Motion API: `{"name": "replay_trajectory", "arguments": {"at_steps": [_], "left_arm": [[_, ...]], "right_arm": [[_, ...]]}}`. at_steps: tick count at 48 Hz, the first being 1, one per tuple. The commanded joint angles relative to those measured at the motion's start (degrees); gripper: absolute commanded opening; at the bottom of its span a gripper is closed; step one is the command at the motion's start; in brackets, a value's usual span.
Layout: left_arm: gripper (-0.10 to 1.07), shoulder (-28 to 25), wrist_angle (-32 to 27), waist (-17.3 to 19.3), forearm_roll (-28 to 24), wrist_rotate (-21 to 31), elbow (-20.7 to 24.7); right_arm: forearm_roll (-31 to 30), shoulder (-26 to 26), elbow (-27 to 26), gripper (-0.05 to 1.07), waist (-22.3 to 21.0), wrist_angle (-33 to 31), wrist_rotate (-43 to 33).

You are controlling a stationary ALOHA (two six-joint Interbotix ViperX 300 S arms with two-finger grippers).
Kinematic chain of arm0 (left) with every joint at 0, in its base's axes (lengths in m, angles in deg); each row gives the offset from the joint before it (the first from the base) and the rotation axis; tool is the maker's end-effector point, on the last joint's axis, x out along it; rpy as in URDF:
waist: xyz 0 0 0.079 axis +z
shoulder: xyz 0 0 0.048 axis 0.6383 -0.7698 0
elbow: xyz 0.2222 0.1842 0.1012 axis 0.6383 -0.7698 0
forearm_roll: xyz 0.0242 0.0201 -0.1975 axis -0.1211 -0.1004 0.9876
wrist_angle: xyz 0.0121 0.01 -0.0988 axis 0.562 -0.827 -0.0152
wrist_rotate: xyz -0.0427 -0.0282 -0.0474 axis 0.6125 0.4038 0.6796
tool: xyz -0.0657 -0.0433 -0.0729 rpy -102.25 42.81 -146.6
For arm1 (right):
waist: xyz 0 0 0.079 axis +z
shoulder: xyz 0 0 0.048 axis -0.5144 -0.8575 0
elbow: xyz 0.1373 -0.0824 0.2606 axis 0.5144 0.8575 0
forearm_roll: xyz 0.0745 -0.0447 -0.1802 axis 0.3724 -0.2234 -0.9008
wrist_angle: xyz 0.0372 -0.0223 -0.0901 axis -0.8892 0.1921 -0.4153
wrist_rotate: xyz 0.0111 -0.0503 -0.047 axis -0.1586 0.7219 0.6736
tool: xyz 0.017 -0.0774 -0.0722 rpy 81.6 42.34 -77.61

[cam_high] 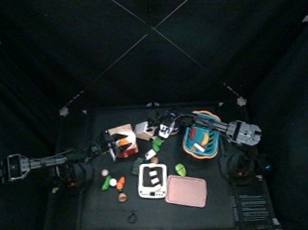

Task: Grab white sushi piece

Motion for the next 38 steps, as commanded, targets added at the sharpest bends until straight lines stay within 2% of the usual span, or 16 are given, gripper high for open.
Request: {"name": "replay_trajectory", "arguments": {"at_steps": [1,6,11,14,20,29,38], "left_arm": [[0.88,0.09,0.44,-2.11,-2.81,-0.09,0.97],[0.88,0.00,0.44,-5.01,-5.89,0.18,1.49],[0.88,0.00,0.18,-8.96,-6.42,0.09,1.58],[0.88,0.00,0.18,-11.87,-6.42,0.09,1.67],[0.88,0.00,0.26,-15.91,-6.42,0.09,1.49],[0.88,-0.53,0.97,-17.58,-5.36,0.26,0.70],[0.88,-1.05,1.05,-18.63,-5.36,-0.09,-0.26]], "right_arm": [[1.93,7.47,6.50,0.95,2.55,8.79,0.26],[2.64,12.66,15.29,0.95,6.06,21.53,0.62],[1.41,15.73,22.32,0.95,10.11,33.84,1.05],[-0.53,16.61,26.46,0.95,12.57,42.80,0.53],[-4.66,16.44,31.55,0.95,17.49,55.11,0.44],[-10.02,13.89,35.16,0.95,20.57,67.41,0.35],[-11.25,9.58,35.16,0.95,20.83,72.42,0.44]]}}
